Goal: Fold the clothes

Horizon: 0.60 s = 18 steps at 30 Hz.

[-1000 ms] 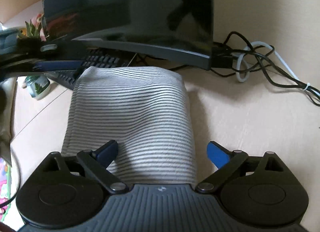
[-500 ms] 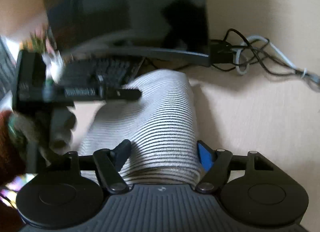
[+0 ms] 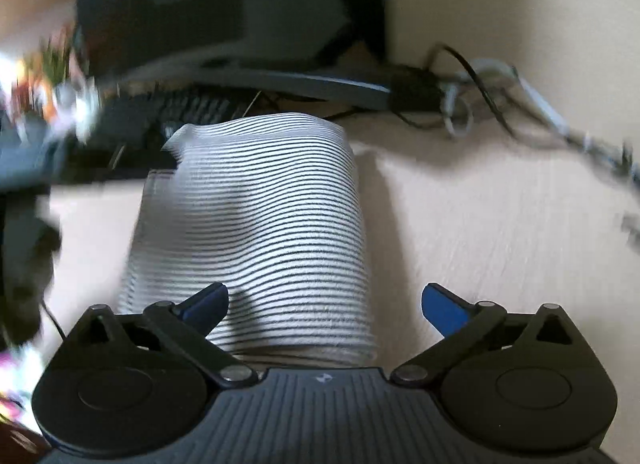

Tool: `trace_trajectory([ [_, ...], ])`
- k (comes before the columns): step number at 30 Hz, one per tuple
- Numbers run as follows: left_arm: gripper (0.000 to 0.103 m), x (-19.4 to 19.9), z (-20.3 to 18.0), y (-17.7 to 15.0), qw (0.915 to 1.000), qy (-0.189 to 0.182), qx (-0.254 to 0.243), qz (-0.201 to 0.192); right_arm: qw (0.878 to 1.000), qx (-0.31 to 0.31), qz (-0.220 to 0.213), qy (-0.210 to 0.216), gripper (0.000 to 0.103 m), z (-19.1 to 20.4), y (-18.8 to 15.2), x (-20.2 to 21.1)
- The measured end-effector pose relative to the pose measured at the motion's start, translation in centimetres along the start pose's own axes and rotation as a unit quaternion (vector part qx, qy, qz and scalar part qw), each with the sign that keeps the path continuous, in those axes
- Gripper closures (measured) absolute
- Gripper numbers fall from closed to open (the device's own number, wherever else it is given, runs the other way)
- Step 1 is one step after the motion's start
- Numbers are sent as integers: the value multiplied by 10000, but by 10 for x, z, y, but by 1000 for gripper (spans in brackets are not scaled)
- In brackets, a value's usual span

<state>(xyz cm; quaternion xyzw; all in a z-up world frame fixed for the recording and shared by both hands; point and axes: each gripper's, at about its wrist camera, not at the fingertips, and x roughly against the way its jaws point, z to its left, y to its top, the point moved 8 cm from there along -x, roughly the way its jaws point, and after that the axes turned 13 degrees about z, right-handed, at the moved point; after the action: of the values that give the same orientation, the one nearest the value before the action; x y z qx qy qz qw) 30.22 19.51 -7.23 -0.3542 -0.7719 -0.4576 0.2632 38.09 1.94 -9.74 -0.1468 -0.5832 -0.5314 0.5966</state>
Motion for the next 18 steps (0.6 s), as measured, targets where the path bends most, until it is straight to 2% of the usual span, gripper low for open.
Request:
trace_trajectory([
  [2, 6, -10, -4, -20, 9990, -201, 202, 338, 9975, -561, 90, 424, 0, -17, -3, -2],
  [4, 14, -22, -6, -37, 9977, -224, 280, 579, 9942, -801, 178, 699, 5, -28, -4, -9],
  [5, 35, -26, -6, -42, 9970, -238, 373, 634, 9933, -779, 210, 826, 12, -29, -4, -11],
  [6, 35, -30, -7, -48, 9962, -258, 483, 680, 9932, -675, 216, 918, 23, -26, -2, -12],
  [8, 37, -28, -12, -50, 9959, -374, 528, 633, 9948, -295, 154, 964, 40, -11, 4, -5],
  [9, 38, -27, -16, -51, 9957, -446, 516, 631, 9951, -89, 117, 976, 39, -3, 7, -2],
  [12, 38, -19, -18, -50, 9973, -175, 307, 639, 9975, 501, 130, 488, 38, 4, 8, -7],
  [15, 36, 12, -19, -28, 9999, 82, 104, 74, 9966, 818, 20, 132, 29, 3, 3, -10],
  [18, 32, 36, -20, 4, 9983, 269, -114, -503, 9938, 1093, -147, -147, 23, 11, 5, -4],
])
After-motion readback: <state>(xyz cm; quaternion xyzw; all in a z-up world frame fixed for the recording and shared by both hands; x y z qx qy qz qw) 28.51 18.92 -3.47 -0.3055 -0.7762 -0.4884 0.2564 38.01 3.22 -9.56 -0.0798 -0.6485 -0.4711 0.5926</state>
